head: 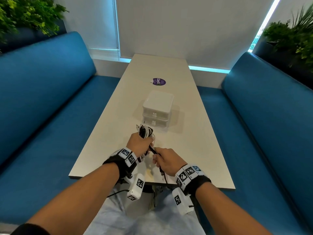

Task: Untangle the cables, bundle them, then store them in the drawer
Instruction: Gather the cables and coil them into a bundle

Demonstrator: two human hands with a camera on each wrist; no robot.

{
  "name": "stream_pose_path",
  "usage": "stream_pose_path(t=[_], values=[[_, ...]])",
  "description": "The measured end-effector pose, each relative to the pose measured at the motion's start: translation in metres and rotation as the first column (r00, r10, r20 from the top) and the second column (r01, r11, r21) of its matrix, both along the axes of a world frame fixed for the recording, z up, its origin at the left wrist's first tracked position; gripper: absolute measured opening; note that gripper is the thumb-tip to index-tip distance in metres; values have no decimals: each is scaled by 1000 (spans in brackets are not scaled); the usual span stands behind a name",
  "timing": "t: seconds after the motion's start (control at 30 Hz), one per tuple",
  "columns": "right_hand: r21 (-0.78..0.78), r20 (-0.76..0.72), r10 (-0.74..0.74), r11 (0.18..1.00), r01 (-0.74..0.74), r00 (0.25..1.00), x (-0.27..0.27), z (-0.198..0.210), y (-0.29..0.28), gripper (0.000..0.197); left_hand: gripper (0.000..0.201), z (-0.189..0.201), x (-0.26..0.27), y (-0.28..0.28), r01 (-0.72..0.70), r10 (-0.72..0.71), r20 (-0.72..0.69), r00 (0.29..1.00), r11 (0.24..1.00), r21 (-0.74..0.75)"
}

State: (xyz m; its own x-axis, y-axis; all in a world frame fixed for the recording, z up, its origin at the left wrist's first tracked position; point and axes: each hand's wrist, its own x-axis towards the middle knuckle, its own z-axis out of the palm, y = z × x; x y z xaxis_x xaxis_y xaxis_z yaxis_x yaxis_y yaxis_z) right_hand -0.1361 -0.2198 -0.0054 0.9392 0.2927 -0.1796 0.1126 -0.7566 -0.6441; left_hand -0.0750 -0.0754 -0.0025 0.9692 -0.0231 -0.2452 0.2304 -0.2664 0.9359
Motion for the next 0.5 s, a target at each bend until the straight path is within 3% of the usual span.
stream_pose_path(t=[0.17, 0.33, 0.5], values=[[-18, 24, 25, 1000, -25, 999, 2, -3, 6, 20, 51, -7, -7, 3, 61, -60, -58, 996, 998, 5], [7, -19, 11, 1000, -11, 1000, 3, -7, 6, 22, 17, 5, -3, 4, 80, -69, -104, 992, 991, 106], [14, 11, -2, 1000, 2, 1000, 7, -6, 3, 21, 18, 5, 1, -4, 100, -118, 55, 991, 960, 261]])
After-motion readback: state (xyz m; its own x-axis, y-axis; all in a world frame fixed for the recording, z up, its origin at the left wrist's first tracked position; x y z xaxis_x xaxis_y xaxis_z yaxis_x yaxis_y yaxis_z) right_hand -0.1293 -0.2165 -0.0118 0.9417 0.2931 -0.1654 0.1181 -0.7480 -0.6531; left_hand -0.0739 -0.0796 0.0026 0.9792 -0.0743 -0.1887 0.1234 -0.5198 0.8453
